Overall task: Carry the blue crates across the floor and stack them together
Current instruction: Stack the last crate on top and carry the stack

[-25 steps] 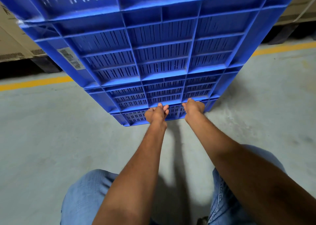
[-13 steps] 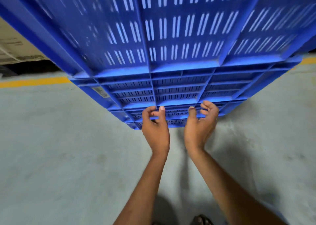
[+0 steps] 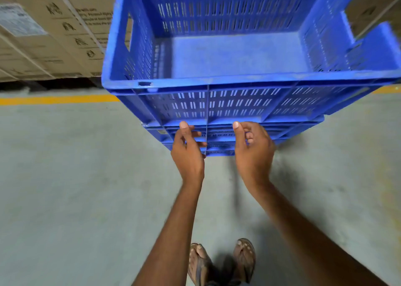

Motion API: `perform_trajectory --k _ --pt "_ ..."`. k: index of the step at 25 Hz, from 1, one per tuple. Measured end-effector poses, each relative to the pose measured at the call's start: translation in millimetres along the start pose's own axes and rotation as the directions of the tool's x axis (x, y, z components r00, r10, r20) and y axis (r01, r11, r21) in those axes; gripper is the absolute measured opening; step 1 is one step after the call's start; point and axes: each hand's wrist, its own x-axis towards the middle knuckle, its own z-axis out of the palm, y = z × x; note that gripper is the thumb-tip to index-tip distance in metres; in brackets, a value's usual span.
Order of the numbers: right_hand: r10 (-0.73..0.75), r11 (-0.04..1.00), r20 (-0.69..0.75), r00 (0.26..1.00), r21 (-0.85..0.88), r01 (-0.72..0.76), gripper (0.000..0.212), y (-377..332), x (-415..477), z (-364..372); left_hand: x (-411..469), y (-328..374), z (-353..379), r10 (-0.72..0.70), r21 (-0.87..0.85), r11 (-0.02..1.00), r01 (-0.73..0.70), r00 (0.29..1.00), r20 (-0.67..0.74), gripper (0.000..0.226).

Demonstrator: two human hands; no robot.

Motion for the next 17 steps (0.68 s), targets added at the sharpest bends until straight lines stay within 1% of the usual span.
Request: perform_trajectory --k 1,2,3,4,5,6,7,8,9,10,11,12,13,14,15,16,17 --pt "0.089 0.996 0.066 0.994 0.016 -0.091 0.02 -8.7 3.9 4.2 3.8 6.6 2.9 -0.118 -0.093 0.988 0.122 0.992 0.045 0.045" --pt "0.179 0.983 0.155 0.972 0.001 -0.181 0.018 -14.9 7.4 7.6 6.6 14.0 4.0 -0.202 -0.106 0.972 0.21 0.976 0.085 0.035" --pt "0.244 0.97 0.26 0.934 -0.067 -0.235 0.019 -20.3 8.1 8.8 6.8 21.6 2.4 -0.262 -0.071 0.96 0.269 0.96 0.099 0.025" --pt "0.268 0.962 0.347 0.899 -0.148 -0.229 0.026 -25.4 6.6 7.0 3.7 29.3 -1.3 -0.307 -0.028 0.95 0.31 0.948 0.081 0.018" --pt "0.246 0.963 0.401 0.882 -0.205 -0.175 0.031 -35.5 4.5 0.7 0.0 37.4 -9.4 -0.315 0.019 0.949 0.315 0.949 0.022 0.016" --pt "0.172 0.973 0.397 0.901 -0.211 -0.092 0.03 -46.9 3.7 -7.8 -3.5 45.6 -20.4 -0.261 0.05 0.963 0.264 0.963 -0.068 0.013" --pt "0.044 0.984 0.339 0.94 -0.177 0.018 0.026 -59.4 5.3 -16.4 -6.7 57.0 -33.2 -0.148 0.059 0.986 0.159 0.976 -0.159 0.011" --pt "-0.11 0.98 0.253 0.961 -0.135 0.148 0.021 -73.1 8.5 -24.1 -9.3 74.1 -46.7 -0.019 0.06 0.998 0.033 0.975 -0.222 0.011" --pt "-0.241 0.954 0.185 0.953 -0.134 0.267 0.016 -86.2 14.8 -30.8 -10.4 91.6 -58.4 0.089 0.056 0.995 -0.078 0.967 -0.238 0.012" --pt "-0.337 0.914 0.157 0.928 -0.18 0.363 0.013 -102.6 24.6 -35.2 -8.1 110.4 -69.4 0.17 0.072 0.985 -0.158 0.962 -0.213 0.013" --pt "-0.382 0.874 0.166 0.909 -0.256 0.414 0.013 -117.6 33.5 -37.3 -5.8 126.9 -77.1 0.231 0.122 0.969 -0.213 0.959 -0.165 0.013" --pt "-0.379 0.842 0.192 0.905 -0.334 0.424 0.015 -130.4 39.9 -38.1 -3.9 141.0 -80.7 0.267 0.185 0.952 -0.245 0.958 -0.107 0.014" --pt "-0.346 0.82 0.225 0.911 -0.4 0.41 0.018 -141.0 42.1 -39.9 -1.9 151.6 -83.2 0.272 0.246 0.936 -0.252 0.961 -0.05 0.017" --pt "-0.307 0.816 0.248 0.919 -0.429 0.388 0.021 -147.1 40.6 -43.0 -2.0 158.9 -85.1 0.257 0.284 0.927 -0.245 0.967 -0.004 0.024" --pt "-0.284 0.82 0.26 0.923 -0.433 0.374 0.024 -152.3 38.1 -45.9 -1.5 163.9 -88.0 0.245 0.324 0.917 -0.232 0.97 0.001 0.032" --pt "-0.283 0.825 0.265 0.922 -0.422 0.375 0.026 -154.6 36.1 -50.2 -1.8 168.8 -91.6 0.252 0.368 0.903 -0.22 0.967 -0.041 0.039" --pt "-0.297 0.83 0.258 0.92 -0.407 0.382 0.029 -158.0 39.5 -53.7 -1.2 176.4 -95.8 0.289 0.405 0.887 -0.222 0.951 -0.111 0.042"
